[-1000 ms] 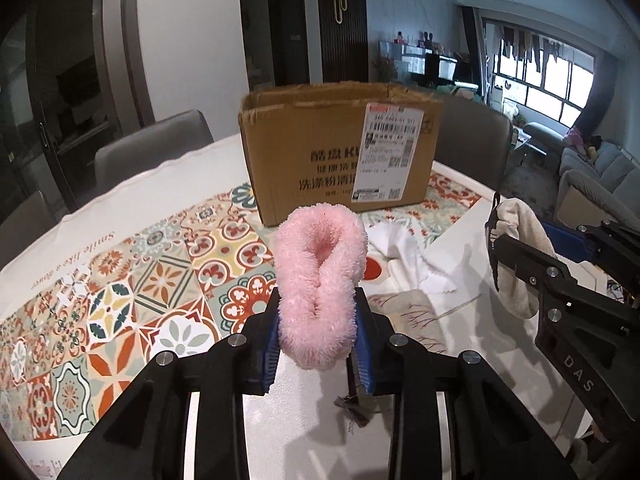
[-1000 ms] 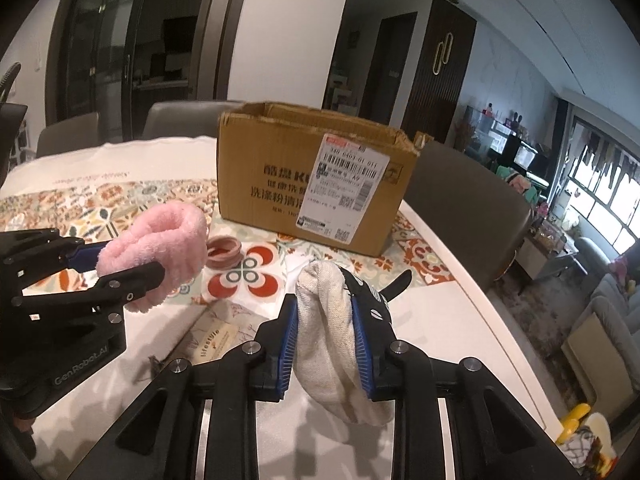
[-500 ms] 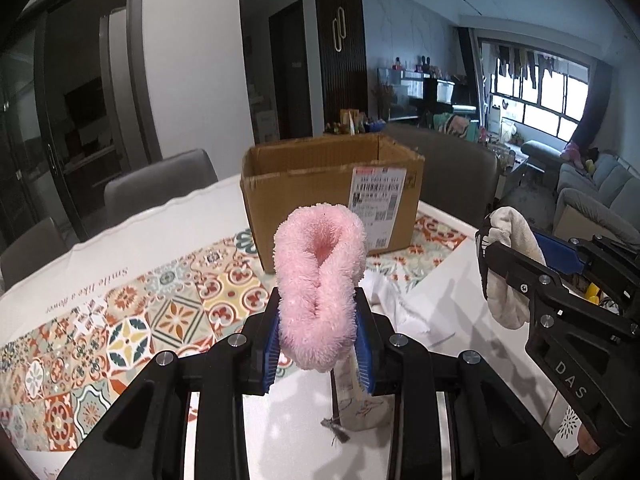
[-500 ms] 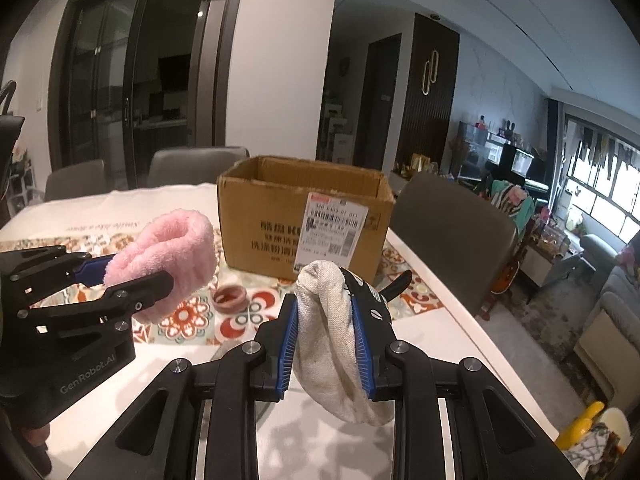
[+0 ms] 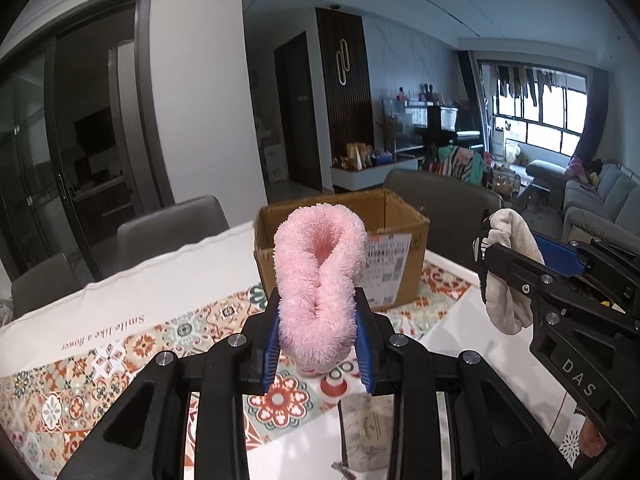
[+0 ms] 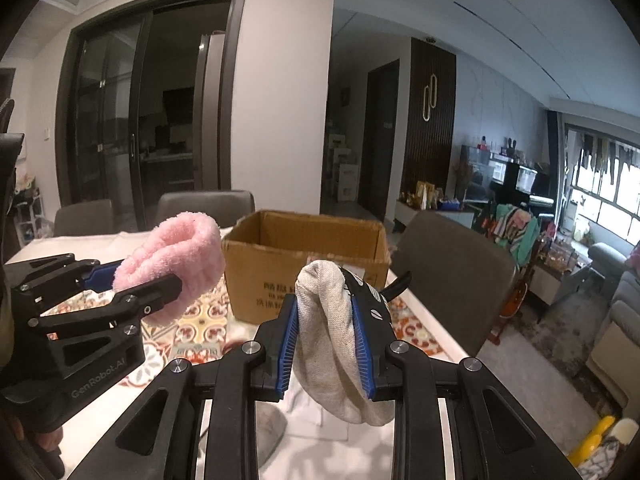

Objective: Organize soft objects
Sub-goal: 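Lift and carry the hair band and cream slipper over the cardboard box with both tools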

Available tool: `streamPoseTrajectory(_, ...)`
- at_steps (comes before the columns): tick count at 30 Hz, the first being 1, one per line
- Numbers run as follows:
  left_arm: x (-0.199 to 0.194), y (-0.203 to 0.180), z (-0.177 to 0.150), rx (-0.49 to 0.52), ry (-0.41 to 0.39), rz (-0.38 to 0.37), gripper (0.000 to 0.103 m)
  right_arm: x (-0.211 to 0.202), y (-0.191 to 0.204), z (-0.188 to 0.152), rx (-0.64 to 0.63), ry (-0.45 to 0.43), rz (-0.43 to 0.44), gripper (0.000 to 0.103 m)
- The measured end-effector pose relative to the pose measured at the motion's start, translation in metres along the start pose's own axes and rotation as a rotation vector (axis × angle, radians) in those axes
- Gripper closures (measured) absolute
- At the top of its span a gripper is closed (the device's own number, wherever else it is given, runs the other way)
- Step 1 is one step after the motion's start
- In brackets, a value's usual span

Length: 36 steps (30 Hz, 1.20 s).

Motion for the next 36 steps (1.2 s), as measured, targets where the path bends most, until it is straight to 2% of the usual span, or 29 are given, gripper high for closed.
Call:
streamPoseTrajectory(18, 0.001, 0.003, 0.052, -0.027, -0.053, 0.001, 0.071, 0.003, -0.021, 0.054, 0.066, -0.112, 0.1, 0.075)
streamPoseTrajectory(22, 0.006, 0.007, 0.061, -0.029, -0.059, -0.002, 0.071, 0.01, -0.024, 0.066, 0.081, -0.122, 0.139, 0.075)
streamPoseTrajectory(36, 0.042, 0.015, 0.098, -0.014, -0.05, -0.02, 0.071, 0.049, -0.027, 0.103, 0.044, -0.146, 0.186, 0.075)
Point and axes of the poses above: each gripper's, at about its wrist camera, not at the fingertips, and x roughly the way its jaws point, y to its left, z to its top, the point moved 6 cm from there along x, roughly the way its jaws point, and after that the axes turned 11 degrees about y, right-handed, at the moved point
